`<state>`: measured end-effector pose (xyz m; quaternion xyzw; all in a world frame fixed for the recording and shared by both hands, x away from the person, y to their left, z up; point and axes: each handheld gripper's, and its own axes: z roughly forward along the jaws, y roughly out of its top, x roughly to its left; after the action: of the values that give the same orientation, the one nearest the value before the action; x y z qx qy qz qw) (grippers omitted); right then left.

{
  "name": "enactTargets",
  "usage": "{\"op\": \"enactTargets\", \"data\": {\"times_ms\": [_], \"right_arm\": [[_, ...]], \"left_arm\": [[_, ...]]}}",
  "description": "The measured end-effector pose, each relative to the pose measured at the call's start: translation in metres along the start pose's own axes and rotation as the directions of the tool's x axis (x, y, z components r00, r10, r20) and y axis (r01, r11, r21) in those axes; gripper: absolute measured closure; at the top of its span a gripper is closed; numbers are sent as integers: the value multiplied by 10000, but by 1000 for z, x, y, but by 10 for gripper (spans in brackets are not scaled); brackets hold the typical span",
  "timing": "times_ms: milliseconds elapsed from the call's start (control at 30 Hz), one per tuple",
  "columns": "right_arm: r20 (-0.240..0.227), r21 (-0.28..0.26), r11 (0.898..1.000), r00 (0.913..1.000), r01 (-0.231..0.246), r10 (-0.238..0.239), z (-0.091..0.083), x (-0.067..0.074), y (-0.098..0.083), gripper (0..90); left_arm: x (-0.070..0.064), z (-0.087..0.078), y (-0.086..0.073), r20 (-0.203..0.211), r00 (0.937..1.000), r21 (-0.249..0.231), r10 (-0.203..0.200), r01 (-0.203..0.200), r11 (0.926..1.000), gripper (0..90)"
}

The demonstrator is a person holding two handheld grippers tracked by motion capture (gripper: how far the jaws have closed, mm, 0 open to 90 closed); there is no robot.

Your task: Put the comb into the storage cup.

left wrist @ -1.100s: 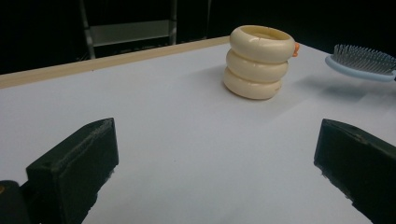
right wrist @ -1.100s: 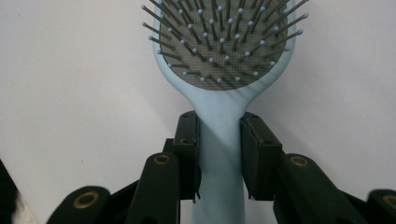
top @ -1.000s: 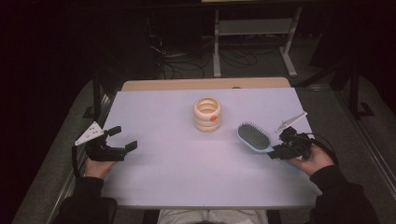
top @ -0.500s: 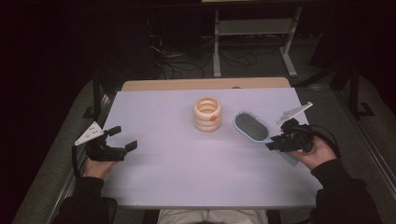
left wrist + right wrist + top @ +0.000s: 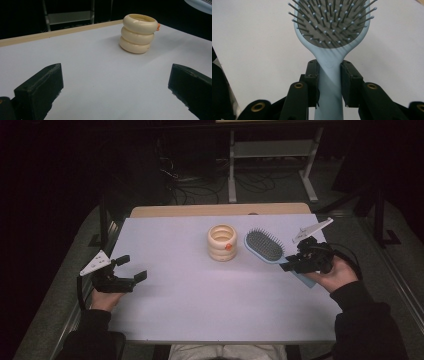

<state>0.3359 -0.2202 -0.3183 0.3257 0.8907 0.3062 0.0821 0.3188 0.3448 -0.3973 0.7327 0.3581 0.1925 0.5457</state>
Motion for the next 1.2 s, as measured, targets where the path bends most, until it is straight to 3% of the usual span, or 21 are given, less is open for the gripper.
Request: {"op": "enactTargets", "data": {"times_ms": [400, 867, 1133, 1200], "right_arm": [[113, -433, 9983, 9992, 387, -382, -10, 6, 25, 685], [88, -763, 9918, 9947, 1027, -1023, -9, 18, 58, 685], [61, -749, 9879, 9907, 1360, -1359, -3, 23, 75, 685], [45, -762, 9865, 9894, 1449, -1450, -3, 25, 80, 685]], "left_arm": [[0, 0, 0, -13, 10000, -12, -7, 7, 10000, 0], [-1, 1, 1, 10, 10000, 47, -12, 12, 10000, 0], [-5, 2, 15, 3, 10000, -329, -97, 97, 9994, 0], [-8, 4, 20, 62, 9998, -168, 189, -188, 9997, 0]]}}
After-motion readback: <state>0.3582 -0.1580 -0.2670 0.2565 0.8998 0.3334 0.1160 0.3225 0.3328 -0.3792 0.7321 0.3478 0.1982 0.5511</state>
